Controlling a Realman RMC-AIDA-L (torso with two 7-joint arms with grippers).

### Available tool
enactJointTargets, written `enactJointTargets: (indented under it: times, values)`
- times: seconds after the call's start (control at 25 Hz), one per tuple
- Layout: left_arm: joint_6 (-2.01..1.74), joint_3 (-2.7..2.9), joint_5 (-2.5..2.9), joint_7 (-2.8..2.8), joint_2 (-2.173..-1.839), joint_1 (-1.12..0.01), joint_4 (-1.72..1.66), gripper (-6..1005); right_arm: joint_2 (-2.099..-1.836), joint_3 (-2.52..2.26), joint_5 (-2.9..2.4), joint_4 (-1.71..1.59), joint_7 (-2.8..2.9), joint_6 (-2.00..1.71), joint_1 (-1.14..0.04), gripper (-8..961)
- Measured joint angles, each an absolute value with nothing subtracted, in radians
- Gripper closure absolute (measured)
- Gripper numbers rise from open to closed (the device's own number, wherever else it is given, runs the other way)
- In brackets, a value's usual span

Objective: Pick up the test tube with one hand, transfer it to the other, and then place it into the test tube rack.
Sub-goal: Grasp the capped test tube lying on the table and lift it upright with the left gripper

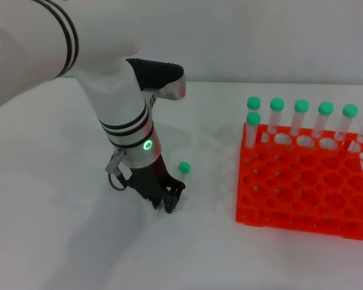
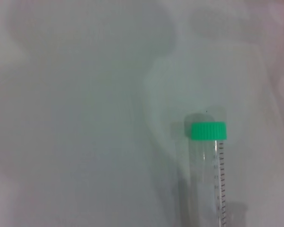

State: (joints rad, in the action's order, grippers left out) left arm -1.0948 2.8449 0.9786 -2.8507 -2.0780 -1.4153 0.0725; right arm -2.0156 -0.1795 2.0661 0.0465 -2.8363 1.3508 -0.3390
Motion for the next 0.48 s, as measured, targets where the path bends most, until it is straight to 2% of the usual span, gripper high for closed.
enactJointTargets:
  times: [0.48]
  values:
    - [-0.936, 2.844, 0.584, -2.529, -2.073, -1.403, 0.235, 810, -2.016, -0.180, 2.092, 0.039, -2.836, 1.345, -0.343, 98]
